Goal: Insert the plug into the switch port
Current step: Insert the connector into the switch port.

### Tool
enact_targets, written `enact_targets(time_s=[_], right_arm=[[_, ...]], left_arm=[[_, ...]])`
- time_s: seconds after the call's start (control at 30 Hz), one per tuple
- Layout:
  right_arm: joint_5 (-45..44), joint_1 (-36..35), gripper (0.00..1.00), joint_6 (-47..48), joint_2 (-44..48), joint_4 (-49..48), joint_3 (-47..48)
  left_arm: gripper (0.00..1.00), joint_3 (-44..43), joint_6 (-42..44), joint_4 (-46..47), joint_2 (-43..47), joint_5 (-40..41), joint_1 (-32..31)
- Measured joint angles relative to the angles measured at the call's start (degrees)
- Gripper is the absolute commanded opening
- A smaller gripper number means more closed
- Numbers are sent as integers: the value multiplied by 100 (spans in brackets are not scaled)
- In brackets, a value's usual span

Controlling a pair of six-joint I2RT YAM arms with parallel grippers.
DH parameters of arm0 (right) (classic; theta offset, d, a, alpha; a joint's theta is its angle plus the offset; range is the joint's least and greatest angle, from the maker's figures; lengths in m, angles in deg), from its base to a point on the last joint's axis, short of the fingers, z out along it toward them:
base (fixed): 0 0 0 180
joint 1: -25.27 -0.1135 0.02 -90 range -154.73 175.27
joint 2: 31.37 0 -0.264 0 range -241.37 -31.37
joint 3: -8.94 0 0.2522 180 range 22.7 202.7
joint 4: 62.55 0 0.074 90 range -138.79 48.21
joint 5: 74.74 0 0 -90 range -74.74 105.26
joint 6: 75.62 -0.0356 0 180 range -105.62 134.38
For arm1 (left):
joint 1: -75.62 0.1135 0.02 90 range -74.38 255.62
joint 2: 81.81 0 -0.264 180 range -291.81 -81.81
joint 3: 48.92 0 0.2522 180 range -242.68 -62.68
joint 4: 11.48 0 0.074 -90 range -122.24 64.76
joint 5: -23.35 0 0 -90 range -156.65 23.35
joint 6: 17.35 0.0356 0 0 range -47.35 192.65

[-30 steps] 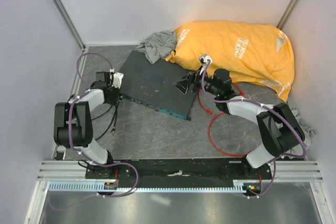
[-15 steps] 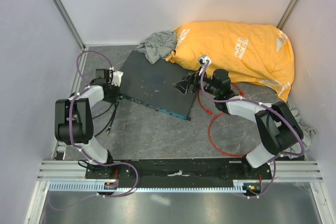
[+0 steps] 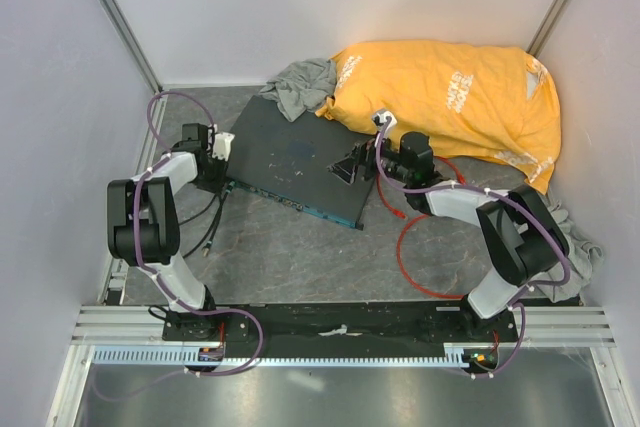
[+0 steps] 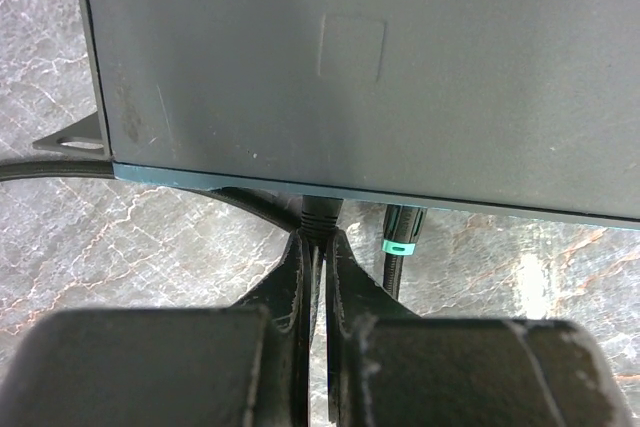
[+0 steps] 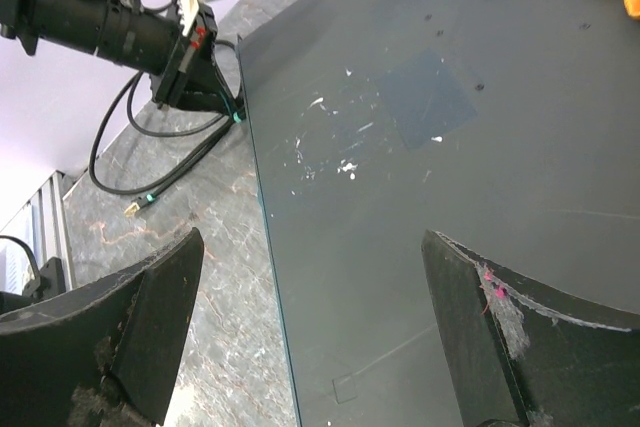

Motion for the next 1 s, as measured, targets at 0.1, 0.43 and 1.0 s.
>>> enact_targets(time_s=[0.1,0.43,1.0], right_arm=[[46,0,98,46,-79,61,44],[87,0,98,339,-365,498,363],[-208,-44,98,1427,-3416,2651,4428]], left_arm=[[2,-11,-63,24,-2,-61,-2],[2,-52,-212,96,-46,-76,-13],[2,15,-210,181,-4,-70,-20]])
